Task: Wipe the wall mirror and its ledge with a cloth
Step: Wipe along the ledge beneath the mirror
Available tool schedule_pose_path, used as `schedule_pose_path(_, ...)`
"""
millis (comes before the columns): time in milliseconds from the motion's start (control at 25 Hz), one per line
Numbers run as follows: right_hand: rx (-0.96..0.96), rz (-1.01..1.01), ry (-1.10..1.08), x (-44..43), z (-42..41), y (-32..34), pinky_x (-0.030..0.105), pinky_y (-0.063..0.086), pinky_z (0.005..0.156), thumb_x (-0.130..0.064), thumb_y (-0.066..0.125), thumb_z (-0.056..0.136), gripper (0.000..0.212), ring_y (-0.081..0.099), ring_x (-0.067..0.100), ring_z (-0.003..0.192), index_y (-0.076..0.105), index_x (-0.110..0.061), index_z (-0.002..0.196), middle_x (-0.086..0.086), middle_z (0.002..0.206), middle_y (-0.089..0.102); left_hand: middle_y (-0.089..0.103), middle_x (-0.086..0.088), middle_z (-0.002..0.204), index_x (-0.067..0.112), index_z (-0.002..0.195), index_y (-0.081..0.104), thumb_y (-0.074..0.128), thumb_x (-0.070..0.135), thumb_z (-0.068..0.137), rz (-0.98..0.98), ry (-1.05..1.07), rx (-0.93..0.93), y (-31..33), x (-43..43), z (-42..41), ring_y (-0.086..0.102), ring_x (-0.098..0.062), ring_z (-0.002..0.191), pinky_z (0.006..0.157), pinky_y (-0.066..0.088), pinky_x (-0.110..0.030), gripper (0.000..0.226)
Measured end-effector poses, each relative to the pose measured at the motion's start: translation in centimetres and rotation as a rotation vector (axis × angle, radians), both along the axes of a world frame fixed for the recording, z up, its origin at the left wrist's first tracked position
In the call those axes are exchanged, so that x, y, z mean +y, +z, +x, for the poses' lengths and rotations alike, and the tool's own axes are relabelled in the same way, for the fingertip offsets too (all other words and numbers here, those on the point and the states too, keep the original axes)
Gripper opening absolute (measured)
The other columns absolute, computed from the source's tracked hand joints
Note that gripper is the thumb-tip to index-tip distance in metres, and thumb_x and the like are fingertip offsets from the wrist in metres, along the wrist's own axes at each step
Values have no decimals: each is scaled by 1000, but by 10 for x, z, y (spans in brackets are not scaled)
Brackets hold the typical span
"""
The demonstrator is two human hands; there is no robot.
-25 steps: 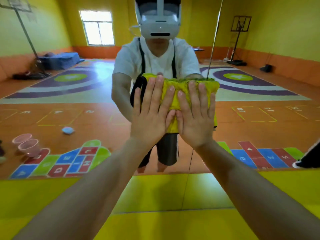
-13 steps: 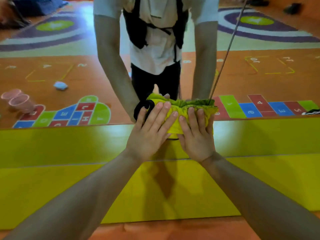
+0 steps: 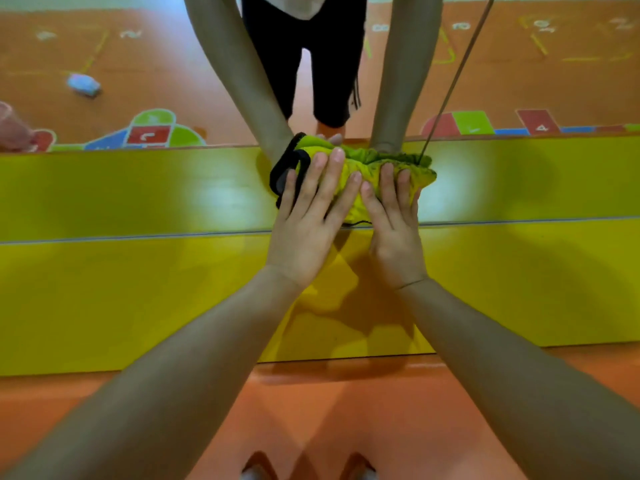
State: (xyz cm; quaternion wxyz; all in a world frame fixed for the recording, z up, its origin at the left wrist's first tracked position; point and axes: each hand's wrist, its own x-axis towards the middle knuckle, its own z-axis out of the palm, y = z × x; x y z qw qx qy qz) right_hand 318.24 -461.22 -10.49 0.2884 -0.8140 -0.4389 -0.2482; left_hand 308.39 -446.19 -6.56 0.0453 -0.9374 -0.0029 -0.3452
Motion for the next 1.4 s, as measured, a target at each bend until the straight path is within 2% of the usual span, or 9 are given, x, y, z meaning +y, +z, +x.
schedule_pose_path(80, 121, 45, -1, -1, -15, -6, 66, 13, 123, 0, 39, 101, 57, -13, 15, 156, 33, -14, 156, -11, 169, -8, 13, -15, 169, 12, 156, 35, 24, 6, 110, -101, -37, -4, -6, -9, -4, 8, -34, 155, 125, 19, -58, 47)
schedule_pose_path(320, 286, -136, -75, -13, -46, -21, 59, 28, 120, -12, 32, 87, 64, 14, 24, 155, 50, -9, 148, 7, 165, 23, 37, -24, 160, 6, 145, 56, 66, -10, 85, -261, 18, 155, -59, -31, -32, 36, -37, 149, 106, 50, -44, 63)
schedule_pose_path(440, 322, -266, -182, -14, -58, -16, 55, 42, 112, -19, 35, 86, 61, 35, 28, 150, 57, -10, 142, 13, 158, 42, 46, -27, 152, 5, 137, 62, 77, 2, 81, -346, 80, 287, -55, -43, -30, 45, -40, 143, 106, 49, -47, 58)
schedule_pose_path(600, 439, -342, -225, -17, -64, 10, 53, 49, 103, -24, 37, 83, 59, 52, 30, 138, 65, -12, 134, 13, 145, 58, 47, -23, 153, 13, 141, 60, 65, 26, 92, -453, 136, 492, -28, -51, -44, 45, -39, 143, 108, 48, -49, 51)
schedule_pose_path(840, 693, -444, -128, -58, -107, 43, 45, 19, 126, -35, 29, 90, 59, 29, 16, 152, 70, -17, 128, 0, 158, 46, 68, -5, 124, 36, 128, 67, 22, 55, 96, -396, 246, 657, 11, -84, -104, 56, -31, 118, 95, 43, -46, 59)
schedule_pose_path(960, 569, -235, -298, -75, -129, 30, 49, 37, 115, -23, 49, 91, 37, 45, 32, 142, 74, -11, 115, 14, 150, 53, 63, -4, 128, 33, 140, 55, 40, 48, 104, -470, 277, 706, 15, -84, -109, 49, -29, 122, 99, 36, -41, 42)
schedule_pose_path(1160, 821, -47, -512, -77, -106, 44, 48, 41, 109, -16, 62, 98, 35, 52, 37, 131, 64, -7, 133, 13, 141, 61, 55, -5, 138, 20, 146, 49, 66, 47, 94, -785, 305, 858, 23, -65, -94, 51, -28, 130, 107, 38, -43, 61)
schedule_pose_path(1280, 988, -80, -415, -58, -80, 63, 41, 49, 99, -14, 60, 95, 50, 61, 34, 120, 56, -20, 144, 13, 131, 67, 58, -4, 131, 26, 132, 57, 71, 30, 92, -986, 234, 835, 23, -52, -89, 59, -29, 121, 103, 46, -46, 43)
schedule_pose_path(1400, 1068, -317, -298, -45, -71, 65, 32, 47, 96, -15, 61, 94, 66, 56, 31, 127, 41, -28, 155, 7, 150, 54, 66, -6, 124, 28, 126, 53, 62, 16, 97, -885, 170, 828, 23, -45, -95, 61, -32, 115, 100, 45, -45, 33)
